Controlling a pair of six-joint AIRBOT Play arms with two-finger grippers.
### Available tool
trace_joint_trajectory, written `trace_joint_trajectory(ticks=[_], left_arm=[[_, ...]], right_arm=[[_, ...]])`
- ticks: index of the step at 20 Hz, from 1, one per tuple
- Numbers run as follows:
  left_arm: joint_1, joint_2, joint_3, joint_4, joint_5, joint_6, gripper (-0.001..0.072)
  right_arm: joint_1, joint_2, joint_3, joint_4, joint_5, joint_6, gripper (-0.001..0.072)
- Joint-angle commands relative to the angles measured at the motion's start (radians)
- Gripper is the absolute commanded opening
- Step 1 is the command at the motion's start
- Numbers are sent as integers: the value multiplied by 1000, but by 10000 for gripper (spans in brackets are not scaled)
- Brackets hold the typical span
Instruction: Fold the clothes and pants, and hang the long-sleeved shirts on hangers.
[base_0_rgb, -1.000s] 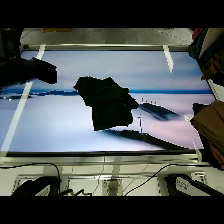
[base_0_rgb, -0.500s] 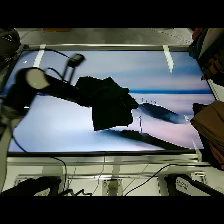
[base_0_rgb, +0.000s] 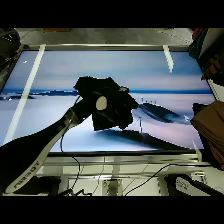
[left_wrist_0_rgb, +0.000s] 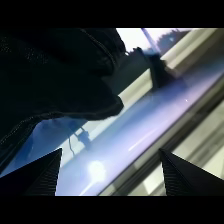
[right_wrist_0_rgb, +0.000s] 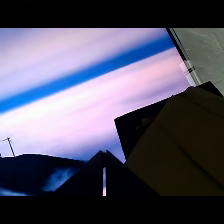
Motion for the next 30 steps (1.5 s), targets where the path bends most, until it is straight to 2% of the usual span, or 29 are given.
trace_joint_trajectory(ticks=[1,4,6,10,11,12,14,15,16,18,19,20,22,26,28,30], left_arm=[[-25,-73,0,71,56,-184,686],[-29,-101,1,71,95,-233,686],[-29,-102,1,71,143,-235,686],[-29,-116,1,120,234,-315,684],[-29,-121,1,135,235,-325,652],[-28,-126,1,157,232,-331,554],[-27,-127,1,182,230,-330,304],[-27,-127,1,183,226,-330,221],[-26,-127,1,183,217,-330,156],[-21,-123,2,183,173,-326,129],[-17,-117,2,183,136,-304,60],[-9,-106,2,184,95,-265,30],[10,-63,2,219,8,-206,30],[56,97,2,287,-39,-181,30],[80,182,2,288,-51,-140,30],[114,270,2,289,-68,-111,30]], right_arm=[[-1,-1,0,1,0,-5,33],[-1,-1,0,1,-1,-5,33],[-1,-1,0,1,-1,-5,34],[-1,-1,0,10,-1,-5,33],[-1,-1,0,19,-1,-5,34],[-1,-1,0,27,-1,-5,34],[-1,-1,0,31,-2,-5,33],[-1,-1,0,30,-2,-5,32],[-1,-1,0,30,-2,-5,32],[-1,-1,0,29,-2,-16,32],[-1,-1,0,29,-2,-27,32],[-1,-1,-3,29,8,-40,32],[-1,-2,-22,30,30,-57,31],[-1,-45,-64,52,40,-141,31],[-1,-68,-93,135,55,-247,30],[-1,-82,-158,283,74,-414,30]])
